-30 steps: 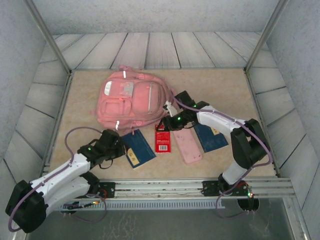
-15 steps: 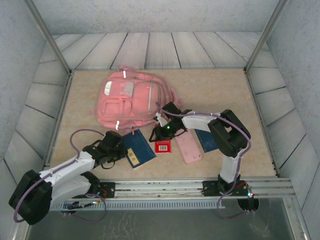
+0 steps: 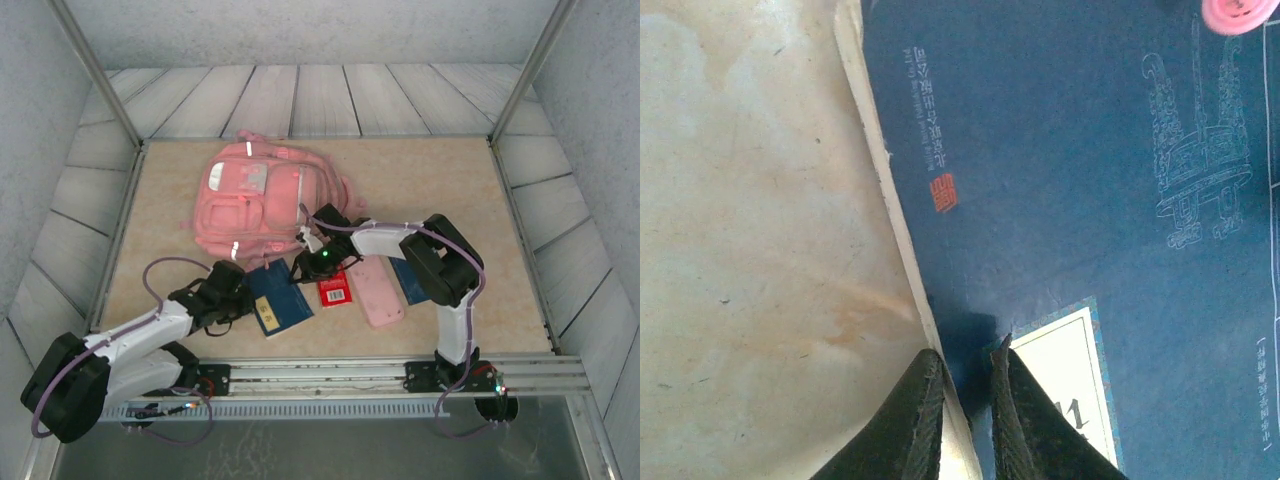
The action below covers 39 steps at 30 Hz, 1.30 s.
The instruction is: Pack the student bag
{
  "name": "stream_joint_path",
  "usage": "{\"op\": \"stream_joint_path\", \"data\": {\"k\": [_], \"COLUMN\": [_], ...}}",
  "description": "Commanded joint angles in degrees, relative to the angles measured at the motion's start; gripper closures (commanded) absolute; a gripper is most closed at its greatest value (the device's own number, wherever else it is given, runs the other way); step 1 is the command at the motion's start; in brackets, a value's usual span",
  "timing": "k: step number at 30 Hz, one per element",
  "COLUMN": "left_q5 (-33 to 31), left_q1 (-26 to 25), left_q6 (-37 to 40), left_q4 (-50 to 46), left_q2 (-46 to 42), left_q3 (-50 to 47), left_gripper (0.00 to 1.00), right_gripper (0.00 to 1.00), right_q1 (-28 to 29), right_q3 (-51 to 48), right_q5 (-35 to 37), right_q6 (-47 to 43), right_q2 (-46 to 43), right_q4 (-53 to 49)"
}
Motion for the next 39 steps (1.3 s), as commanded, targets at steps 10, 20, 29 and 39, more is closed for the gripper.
{"op": "stream_joint_path", "data": {"k": [10, 20, 29, 39], "left_q5": [2.75, 3.72, 4.76, 5.05], "left_q1": [0.12, 0.13, 0.12, 0.13], "left_q6": [0.13, -0.15, -0.37, 3.25], "left_q4": [1.5, 4.29, 6.63, 2.33], "left_q2": [3.97, 6.05, 5.31, 1.32], "left_q3": [-2.79, -2.88, -2.96, 0.26], "left_gripper": [0.88, 0.88, 0.83, 0.7], "right_gripper": [0.49, 0.59, 0.78, 0.9], "right_q1": [0.9, 0.92, 0.89, 0.95], "right_q3": [-5.26, -9.81, -9.3, -5.45], "right_q5": [-14.27, -18.9, -9.87, -1.36], "right_q6": [6.98, 17.04, 13.24, 4.4], "right_q2": [-0.69, -9.82, -10.91, -12.53], "right_q4": [9.33, 23.79, 15.4, 2.82]}}
